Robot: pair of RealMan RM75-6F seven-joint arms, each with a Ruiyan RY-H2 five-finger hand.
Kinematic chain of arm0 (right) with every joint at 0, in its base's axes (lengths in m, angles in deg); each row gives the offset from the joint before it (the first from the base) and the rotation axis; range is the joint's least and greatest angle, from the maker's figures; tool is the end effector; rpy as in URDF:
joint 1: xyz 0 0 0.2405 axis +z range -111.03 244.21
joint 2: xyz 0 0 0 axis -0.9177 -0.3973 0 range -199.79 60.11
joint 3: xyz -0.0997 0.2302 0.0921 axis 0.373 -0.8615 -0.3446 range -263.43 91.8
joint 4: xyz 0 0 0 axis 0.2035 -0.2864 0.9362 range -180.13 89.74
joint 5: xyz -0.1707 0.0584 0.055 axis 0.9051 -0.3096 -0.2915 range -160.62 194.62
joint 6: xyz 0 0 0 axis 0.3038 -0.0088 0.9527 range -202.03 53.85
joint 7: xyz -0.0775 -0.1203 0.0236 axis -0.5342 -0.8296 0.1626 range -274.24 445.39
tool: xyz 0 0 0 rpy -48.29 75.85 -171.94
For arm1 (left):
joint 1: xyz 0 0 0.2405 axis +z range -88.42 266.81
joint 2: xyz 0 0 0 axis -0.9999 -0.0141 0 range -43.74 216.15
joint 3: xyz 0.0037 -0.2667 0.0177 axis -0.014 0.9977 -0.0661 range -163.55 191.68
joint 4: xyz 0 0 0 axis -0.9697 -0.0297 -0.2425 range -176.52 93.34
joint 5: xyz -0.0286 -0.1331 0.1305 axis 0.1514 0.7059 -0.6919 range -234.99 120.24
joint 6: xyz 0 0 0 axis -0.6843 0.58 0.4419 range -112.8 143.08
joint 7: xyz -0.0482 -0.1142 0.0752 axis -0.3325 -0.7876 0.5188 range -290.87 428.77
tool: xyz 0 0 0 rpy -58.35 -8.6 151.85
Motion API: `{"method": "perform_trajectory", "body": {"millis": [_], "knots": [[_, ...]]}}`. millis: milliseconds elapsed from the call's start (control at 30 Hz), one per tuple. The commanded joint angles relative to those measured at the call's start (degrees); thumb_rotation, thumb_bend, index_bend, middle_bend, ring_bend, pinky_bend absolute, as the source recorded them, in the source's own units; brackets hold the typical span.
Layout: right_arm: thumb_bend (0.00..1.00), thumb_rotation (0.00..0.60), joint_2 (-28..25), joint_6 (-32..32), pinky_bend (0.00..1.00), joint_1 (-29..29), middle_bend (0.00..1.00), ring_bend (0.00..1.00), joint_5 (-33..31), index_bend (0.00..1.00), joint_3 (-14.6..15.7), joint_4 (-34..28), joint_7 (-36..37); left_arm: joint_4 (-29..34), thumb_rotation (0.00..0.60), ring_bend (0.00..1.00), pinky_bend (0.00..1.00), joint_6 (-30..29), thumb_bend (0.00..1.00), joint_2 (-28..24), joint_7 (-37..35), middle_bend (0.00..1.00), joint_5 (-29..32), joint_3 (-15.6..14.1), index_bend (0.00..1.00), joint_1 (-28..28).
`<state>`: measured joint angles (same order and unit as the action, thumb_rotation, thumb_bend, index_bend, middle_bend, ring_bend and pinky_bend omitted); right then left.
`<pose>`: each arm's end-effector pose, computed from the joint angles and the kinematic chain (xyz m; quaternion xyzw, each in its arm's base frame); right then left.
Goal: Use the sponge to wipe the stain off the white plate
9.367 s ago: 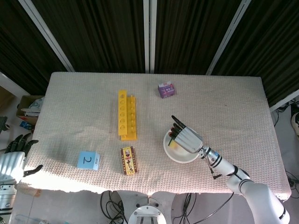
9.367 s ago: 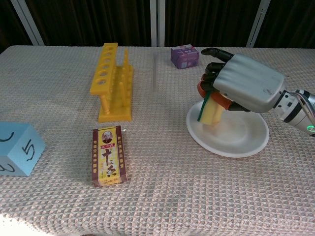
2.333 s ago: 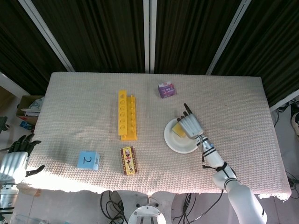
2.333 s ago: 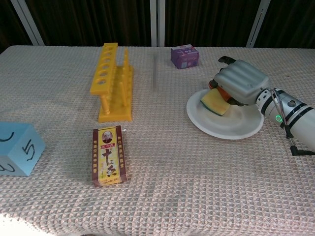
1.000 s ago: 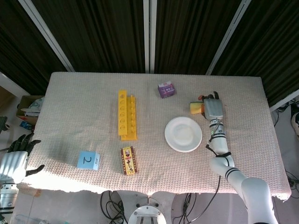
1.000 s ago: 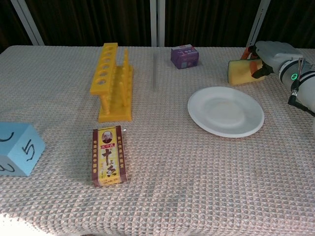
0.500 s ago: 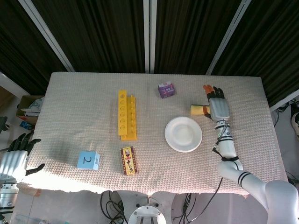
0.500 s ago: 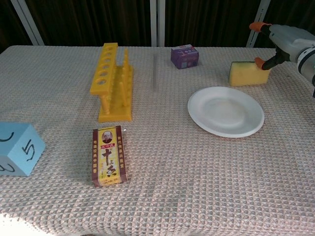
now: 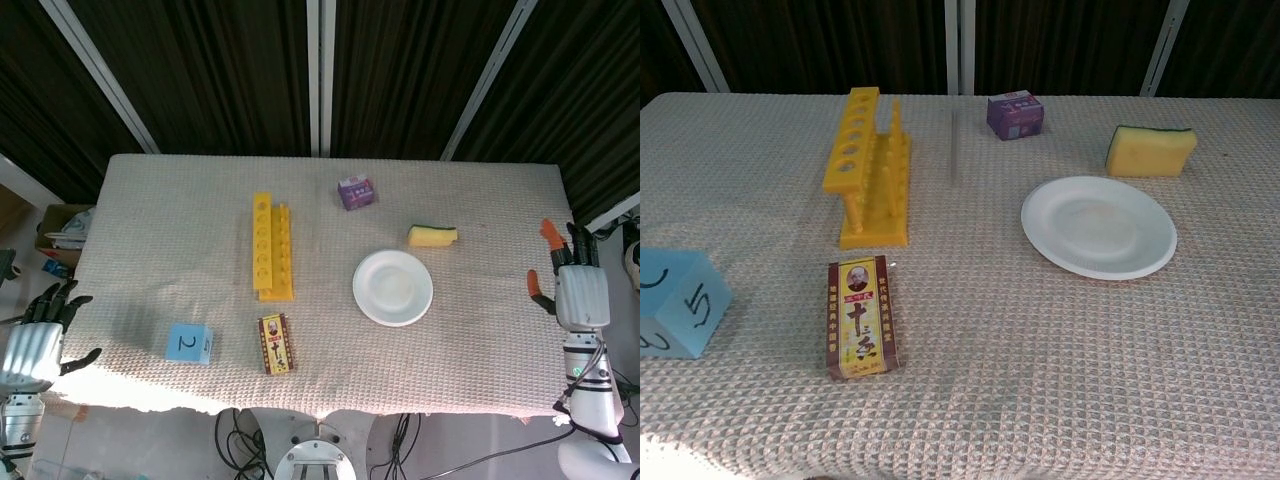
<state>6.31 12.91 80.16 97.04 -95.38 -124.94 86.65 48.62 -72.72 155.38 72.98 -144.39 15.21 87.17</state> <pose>-0.3058 -0.2508 0.1611 0.5441 -0.3364 0.4639 0.6129 -0.3187 0.1598 0.1593 -0.5906 -0.3876 -0.3767 0.5992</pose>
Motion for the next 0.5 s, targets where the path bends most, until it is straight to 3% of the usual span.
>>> {"method": "perform_trajectory", "body": {"millis": [33, 267, 500], "knots": [[0.4, 0.6, -3.0, 6.2, 0.06, -6.0, 0.19, 0.05, 4.2, 0.03, 4.6, -3.0, 2.1, -0.8, 0.6, 0.05, 0.15, -0.6, 0.09, 1.2, 0.1, 0.07, -0.6, -0.2, 0.23, 0.2], [0.41, 0.6, -6.6, 9.0, 0.06, -10.8, 0.16, 0.04, 9.0, 0.03, 9.5, -4.7, 7.6, -1.9, 0.6, 0.05, 0.14, -1.5, 0.09, 2.8, 0.8, 0.07, -2.0, -0.6, 0.23, 0.4], [0.42, 0.6, -6.9, 6.9, 0.06, -11.1, 0.16, 0.04, 10.0, 0.03, 10.4, -3.6, 10.3, -2.7, 0.6, 0.05, 0.15, -0.9, 0.09, 3.5, 1.1, 0.07, -2.0, -0.8, 0.23, 0.2]]}}
